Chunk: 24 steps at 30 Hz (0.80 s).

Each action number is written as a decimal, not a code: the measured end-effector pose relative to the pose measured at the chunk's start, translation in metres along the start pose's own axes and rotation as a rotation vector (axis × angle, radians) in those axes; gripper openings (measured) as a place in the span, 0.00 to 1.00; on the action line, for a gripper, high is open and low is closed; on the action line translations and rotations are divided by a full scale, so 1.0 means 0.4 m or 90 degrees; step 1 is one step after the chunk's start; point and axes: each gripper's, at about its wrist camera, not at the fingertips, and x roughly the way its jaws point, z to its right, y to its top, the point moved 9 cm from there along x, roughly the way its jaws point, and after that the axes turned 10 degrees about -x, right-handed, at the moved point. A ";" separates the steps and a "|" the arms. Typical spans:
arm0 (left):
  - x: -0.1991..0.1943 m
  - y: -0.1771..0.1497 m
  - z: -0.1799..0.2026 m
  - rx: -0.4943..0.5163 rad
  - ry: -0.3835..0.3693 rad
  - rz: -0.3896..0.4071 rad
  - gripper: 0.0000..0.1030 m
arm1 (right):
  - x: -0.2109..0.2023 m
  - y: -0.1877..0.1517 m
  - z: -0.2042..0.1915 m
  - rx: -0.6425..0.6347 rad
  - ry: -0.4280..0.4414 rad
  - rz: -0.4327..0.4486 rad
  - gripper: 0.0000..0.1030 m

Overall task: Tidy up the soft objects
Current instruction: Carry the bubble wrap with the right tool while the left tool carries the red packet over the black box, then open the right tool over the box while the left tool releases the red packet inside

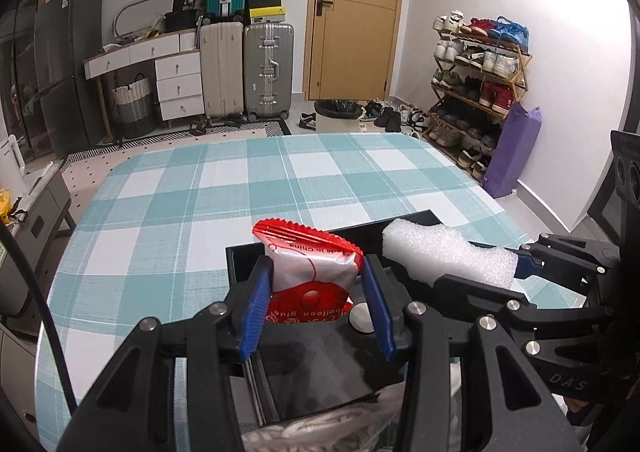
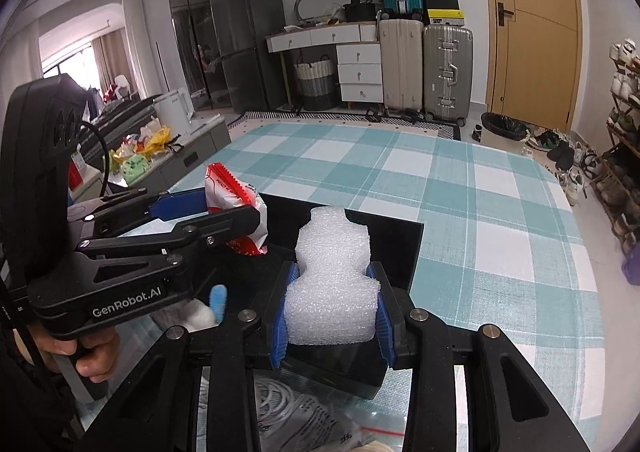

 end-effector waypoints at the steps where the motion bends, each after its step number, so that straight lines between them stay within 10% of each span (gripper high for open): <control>1: 0.004 -0.001 -0.001 0.000 0.000 -0.002 0.43 | 0.004 -0.001 0.000 -0.001 -0.001 -0.002 0.35; 16: 0.034 -0.013 -0.010 -0.004 -0.001 -0.025 0.49 | 0.044 -0.011 0.009 -0.021 -0.025 -0.021 0.37; 24: 0.007 -0.013 -0.007 -0.003 -0.007 -0.026 0.88 | -0.013 -0.005 0.029 -0.014 -0.060 0.019 0.68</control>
